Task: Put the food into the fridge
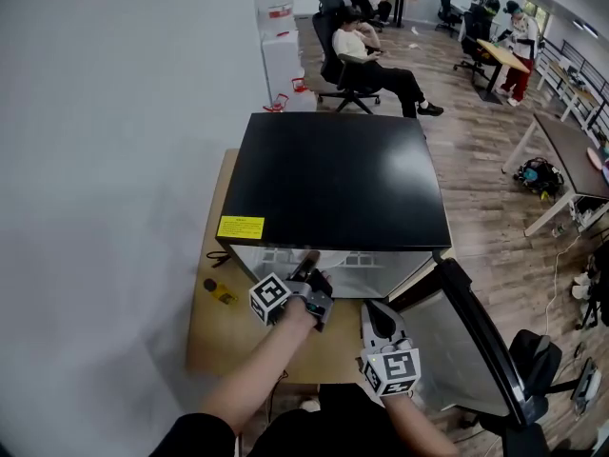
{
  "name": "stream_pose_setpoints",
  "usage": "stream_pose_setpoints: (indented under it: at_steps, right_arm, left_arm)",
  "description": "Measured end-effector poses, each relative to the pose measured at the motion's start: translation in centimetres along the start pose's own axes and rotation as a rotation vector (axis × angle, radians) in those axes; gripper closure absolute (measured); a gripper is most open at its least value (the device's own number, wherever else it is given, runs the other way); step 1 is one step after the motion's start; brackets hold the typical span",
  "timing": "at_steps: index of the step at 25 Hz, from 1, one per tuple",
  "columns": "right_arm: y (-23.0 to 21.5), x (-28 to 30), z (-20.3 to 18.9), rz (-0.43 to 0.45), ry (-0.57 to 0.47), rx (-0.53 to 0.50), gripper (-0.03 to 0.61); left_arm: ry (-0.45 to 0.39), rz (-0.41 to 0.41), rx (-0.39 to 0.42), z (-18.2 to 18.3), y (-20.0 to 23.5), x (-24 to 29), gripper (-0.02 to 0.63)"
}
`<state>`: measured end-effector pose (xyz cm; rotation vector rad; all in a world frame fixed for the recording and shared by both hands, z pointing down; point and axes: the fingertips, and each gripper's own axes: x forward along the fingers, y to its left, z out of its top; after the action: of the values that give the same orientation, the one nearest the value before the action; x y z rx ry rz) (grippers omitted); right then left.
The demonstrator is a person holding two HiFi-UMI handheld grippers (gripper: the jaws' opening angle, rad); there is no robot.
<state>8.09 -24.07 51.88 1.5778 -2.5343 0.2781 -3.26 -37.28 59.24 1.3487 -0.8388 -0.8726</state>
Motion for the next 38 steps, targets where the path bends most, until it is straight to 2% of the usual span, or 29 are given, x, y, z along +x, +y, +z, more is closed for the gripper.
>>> stream_pose_setpoints:
  at_steps: [5, 16, 19, 22, 31, 38]
  right_arm:
    - [0.1, -0.3, -0.2, 0.0, 0.002, -0.003, 0.52]
    - [0.5, -0.6, -0.3, 0.012, -0.004, 0.003, 0.52]
    - [0.6, -0.8, -0.3, 0.011, -0.005, 0.006, 0.52]
    - [0.6, -1.1, -0.4, 0.008, -0.007, 0.013, 0.52]
    - [0.7, -1.6, -1.0, 0.009, -0.001, 0.012, 0.52]
    - [1.0, -1.7, -1.5, 0.018, -0.003, 0.014, 0.52]
  left_arm:
    - [0.004, 0.027, 0.024, -0.3, 0.0, 0.1, 0.588]
    - [-0.019, 0.134, 0.026, -0.1, 0.6, 0.0, 0.588]
    - [-0.015, 0.169, 0.05, 0.0, 0.6, -0.1, 0.588]
    - [-0.004, 0.214, 0.128, 0.0, 0.6, -0.1, 0.572]
    - [-0.017, 0.318, 0.467, 2.0, -0.2, -0.1, 0.543]
    - [0.044, 0.364, 0.613, 2.7, -0.4, 0.3, 0.522]
